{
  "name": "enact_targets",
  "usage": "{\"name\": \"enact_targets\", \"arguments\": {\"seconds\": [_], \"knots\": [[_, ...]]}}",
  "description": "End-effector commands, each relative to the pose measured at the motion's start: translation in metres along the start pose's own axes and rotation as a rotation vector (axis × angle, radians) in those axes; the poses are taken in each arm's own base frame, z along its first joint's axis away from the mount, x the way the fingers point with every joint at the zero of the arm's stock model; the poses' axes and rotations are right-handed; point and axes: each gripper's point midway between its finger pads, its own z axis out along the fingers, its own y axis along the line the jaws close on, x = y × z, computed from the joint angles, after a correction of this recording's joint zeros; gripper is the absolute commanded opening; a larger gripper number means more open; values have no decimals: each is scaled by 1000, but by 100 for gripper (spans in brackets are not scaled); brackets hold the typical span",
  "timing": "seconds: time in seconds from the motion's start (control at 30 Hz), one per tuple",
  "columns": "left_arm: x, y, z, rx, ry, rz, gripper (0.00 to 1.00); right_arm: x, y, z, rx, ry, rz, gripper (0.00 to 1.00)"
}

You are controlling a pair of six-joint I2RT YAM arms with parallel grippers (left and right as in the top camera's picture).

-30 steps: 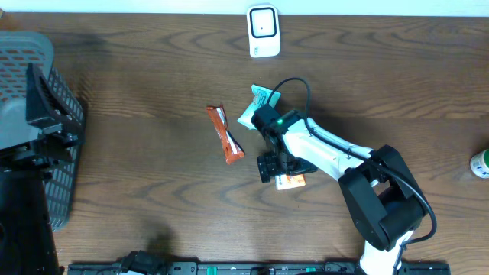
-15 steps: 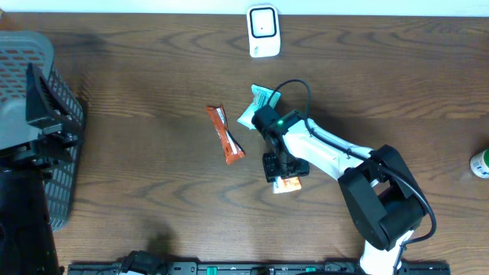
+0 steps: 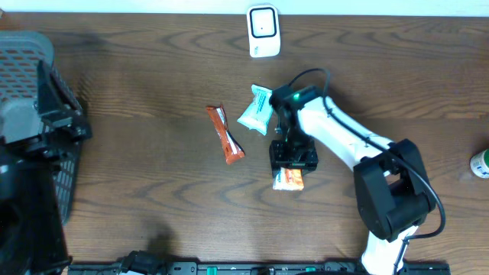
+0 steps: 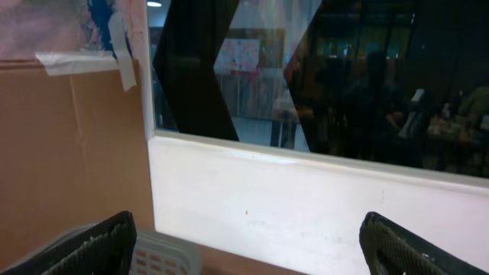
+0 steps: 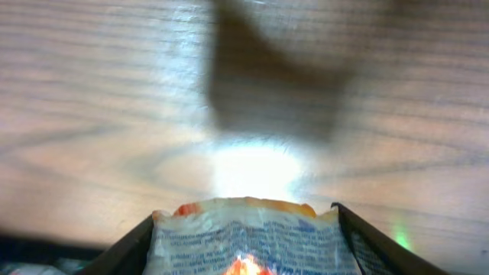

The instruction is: Scan the item barcode

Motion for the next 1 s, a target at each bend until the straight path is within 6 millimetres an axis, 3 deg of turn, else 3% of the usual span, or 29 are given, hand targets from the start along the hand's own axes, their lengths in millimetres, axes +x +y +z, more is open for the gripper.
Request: {"name": "enact_targets", "arguments": {"seconds": [0.0,0.2,0.33,0.77,0.97], "knots": [[8,-2,5,-6,7,-4,94,3,17,-22,-139,43,-32,61],[20,-6,13,-6,16,1,93,24,33,-50,-337,159,-36,61],[23,-9,16,-1,23,5,93,26,40,-63,-462,199,4,58],[32,-21,22,46,45,16,94,-3,40,-96,-727,145,76,61],[40,-27,33,46,71,31,93,-10,31,-101,-747,126,102,61]]}}
